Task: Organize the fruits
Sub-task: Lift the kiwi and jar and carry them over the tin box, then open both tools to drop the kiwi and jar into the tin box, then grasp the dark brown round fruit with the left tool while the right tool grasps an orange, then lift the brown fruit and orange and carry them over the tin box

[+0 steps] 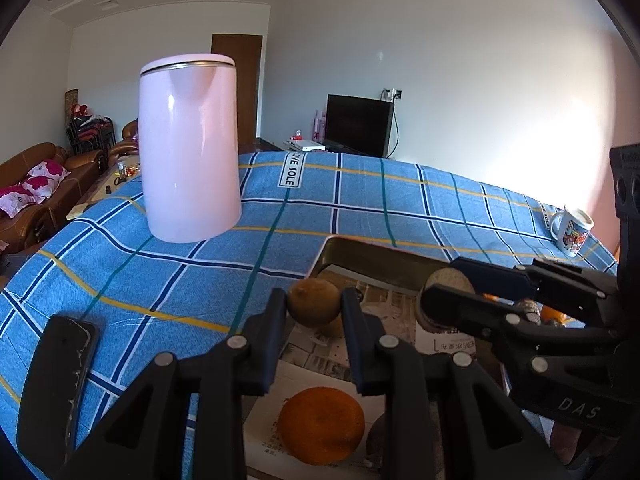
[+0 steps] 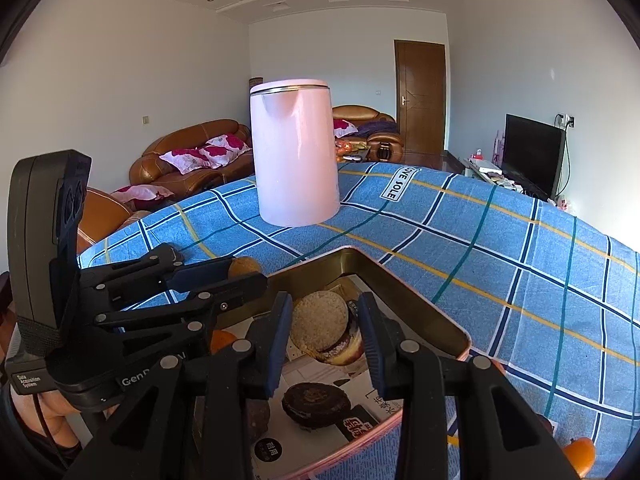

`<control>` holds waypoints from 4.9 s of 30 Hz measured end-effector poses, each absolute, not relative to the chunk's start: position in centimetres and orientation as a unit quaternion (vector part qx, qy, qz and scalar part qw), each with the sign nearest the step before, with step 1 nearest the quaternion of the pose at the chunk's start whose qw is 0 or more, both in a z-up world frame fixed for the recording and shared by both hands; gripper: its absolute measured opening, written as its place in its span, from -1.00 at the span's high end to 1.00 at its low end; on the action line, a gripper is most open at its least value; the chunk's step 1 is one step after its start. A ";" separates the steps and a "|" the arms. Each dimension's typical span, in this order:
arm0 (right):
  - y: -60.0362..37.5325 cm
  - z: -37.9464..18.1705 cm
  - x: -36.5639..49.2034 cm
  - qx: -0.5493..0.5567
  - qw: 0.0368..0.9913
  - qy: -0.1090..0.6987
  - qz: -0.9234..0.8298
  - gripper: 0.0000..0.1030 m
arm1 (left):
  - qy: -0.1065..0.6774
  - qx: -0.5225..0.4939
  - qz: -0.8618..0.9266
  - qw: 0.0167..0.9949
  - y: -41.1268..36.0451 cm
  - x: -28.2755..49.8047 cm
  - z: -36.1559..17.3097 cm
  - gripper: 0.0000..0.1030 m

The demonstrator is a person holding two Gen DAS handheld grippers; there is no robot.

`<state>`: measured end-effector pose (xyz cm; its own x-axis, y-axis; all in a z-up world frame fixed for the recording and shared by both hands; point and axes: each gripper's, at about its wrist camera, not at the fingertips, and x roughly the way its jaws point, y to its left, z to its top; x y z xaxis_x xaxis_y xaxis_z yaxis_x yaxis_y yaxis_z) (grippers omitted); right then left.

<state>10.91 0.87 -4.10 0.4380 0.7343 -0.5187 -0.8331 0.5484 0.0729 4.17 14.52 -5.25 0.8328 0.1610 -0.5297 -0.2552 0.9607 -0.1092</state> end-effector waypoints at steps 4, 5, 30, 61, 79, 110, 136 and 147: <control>1.4 -4.9 11.2 -0.102 0.838 0.271 0.463 0.30 | 0.279 -0.094 0.107 0.950 15.0 4.4 -5.5 0.43; 1.5 -5.0 11.3 -0.103 0.836 0.276 0.464 0.30 | 0.281 -0.094 0.106 0.949 15.0 4.5 -5.5 0.43; -5.0 -4.4 10.6 -0.087 0.860 0.277 0.420 -0.11 | 0.227 -0.087 0.108 0.964 11.9 2.1 -3.0 -0.43; -13.2 -8.3 13.4 -0.163 0.869 0.346 0.314 -0.01 | 0.272 -0.016 0.018 0.962 2.0 6.4 -4.2 -0.43; -18.3 -8.6 18.3 -0.012 0.871 0.397 0.290 0.02 | 0.290 0.011 -0.035 0.956 -3.0 7.7 -4.8 -0.43; -23.4 -6.6 16.1 0.042 0.911 0.313 0.267 0.31 | 0.375 0.066 -0.095 0.920 -10.3 12.6 -7.3 0.25; -24.1 -5.4 14.0 0.049 0.918 0.249 0.306 0.31 | 0.264 0.023 -0.067 0.962 -7.9 9.6 -4.6 0.25; -24.3 -4.9 13.2 0.048 0.923 0.222 0.312 0.31 | 0.240 0.018 -0.060 0.969 -7.6 8.7 -4.2 0.25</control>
